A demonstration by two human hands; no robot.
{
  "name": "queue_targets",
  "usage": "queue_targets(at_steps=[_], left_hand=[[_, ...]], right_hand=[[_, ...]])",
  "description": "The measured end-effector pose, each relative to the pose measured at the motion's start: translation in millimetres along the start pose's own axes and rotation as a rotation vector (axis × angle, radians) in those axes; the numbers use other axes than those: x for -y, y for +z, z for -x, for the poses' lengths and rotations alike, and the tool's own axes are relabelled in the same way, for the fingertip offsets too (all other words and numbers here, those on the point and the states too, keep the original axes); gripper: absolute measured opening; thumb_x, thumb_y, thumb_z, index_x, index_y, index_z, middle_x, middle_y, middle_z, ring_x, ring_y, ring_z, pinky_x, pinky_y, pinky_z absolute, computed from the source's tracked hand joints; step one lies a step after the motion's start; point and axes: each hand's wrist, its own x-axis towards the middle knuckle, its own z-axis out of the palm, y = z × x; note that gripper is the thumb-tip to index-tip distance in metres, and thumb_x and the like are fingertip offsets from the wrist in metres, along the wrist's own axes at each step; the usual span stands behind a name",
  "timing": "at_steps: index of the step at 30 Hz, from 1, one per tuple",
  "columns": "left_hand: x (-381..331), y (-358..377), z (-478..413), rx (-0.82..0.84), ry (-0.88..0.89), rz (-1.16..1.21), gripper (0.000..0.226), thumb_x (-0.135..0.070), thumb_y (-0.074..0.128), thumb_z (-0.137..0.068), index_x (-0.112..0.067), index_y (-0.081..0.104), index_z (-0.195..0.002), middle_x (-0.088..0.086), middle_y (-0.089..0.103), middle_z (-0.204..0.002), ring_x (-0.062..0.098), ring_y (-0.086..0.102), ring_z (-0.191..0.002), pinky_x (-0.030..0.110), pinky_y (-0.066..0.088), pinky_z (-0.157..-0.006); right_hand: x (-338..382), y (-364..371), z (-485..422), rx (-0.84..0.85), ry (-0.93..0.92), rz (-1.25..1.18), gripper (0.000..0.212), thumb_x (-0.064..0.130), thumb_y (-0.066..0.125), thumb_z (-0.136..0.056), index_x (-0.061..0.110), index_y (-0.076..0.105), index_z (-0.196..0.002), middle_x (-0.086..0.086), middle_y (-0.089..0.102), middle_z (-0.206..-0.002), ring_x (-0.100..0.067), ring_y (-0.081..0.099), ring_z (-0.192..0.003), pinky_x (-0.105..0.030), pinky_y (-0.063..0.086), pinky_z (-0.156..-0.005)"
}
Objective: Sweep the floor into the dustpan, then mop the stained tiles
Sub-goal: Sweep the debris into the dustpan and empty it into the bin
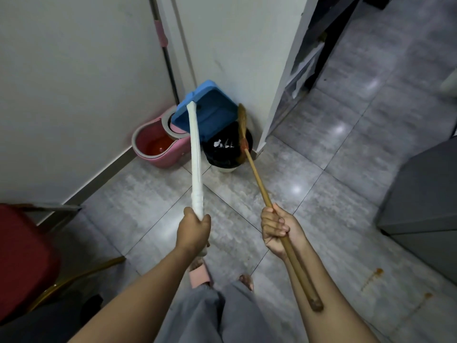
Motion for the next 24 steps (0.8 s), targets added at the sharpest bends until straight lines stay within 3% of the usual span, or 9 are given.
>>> queue_targets(at_steps=[5,14,17,21,24], left_hand=[[-9.3,-9.2,1.3,0.013,0.014,-0.031,0.021,-0.022,0.048,-0.092,-0.010,0.038,-0.105,0.008,0.058,-0.079,0.025,0.060,-0.046,0.025,0.042,-0.041],[-26.4,4.3,21.7,0.062,-0.070,0.326,0.018,-0.019,0.051,-0.093,-0.009,0.041,-0.105,0.013,0.049,-0.075,0.024,0.049,-0.054,0.026,0.044,-0.042],[-39.7,-4.4,26.8,0.100,-0.096,0.495,0.013,-0.016,0.051,-0.094,-0.006,0.044,-0.098,0.009,0.046,-0.065,0.019,0.047,-0.044,0.026,0.042,-0.040],[-58.2,-18.3,38.8,0.176,-0.161,0.661,0.009,-0.014,0.051,-0.093,-0.007,0.046,-0.094,0.006,0.046,-0.059,0.015,0.046,-0.034,0.024,0.041,-0.038],[-68.7,-23.3,57.7,0.265,-0.256,0.792,0.007,-0.013,0.050,-0.092,-0.009,0.044,-0.089,0.003,0.044,-0.056,0.013,0.044,-0.033,0.020,0.039,-0.036]], right_hand=[[-2.6,-3.8,9.1,-0.015,0.014,0.021,0.034,0.029,0.033,-0.103,0.012,0.043,-0.076,0.006,0.035,-0.042,-0.002,0.019,-0.028,-0.013,0.025,-0.024],[-1.0,-6.5,26.3,0.014,0.019,0.003,0.037,0.031,0.031,-0.106,0.011,0.044,-0.077,0.005,0.036,-0.043,-0.002,0.022,-0.028,-0.015,0.029,-0.024],[-7.2,0.7,32.3,0.022,0.014,0.006,0.036,0.030,0.031,-0.106,0.012,0.043,-0.077,0.005,0.036,-0.042,-0.005,0.032,-0.024,-0.016,0.029,-0.024],[-20.3,21.4,47.3,0.048,0.010,-0.049,0.037,0.029,0.032,-0.105,0.011,0.044,-0.075,0.005,0.035,-0.041,0.000,0.018,-0.032,-0.015,0.028,-0.024],[-30.5,39.0,69.5,0.076,-0.013,-0.070,0.040,0.027,0.033,-0.104,0.008,0.046,-0.070,0.005,0.034,-0.041,-0.001,0.018,-0.031,-0.015,0.028,-0.024]])
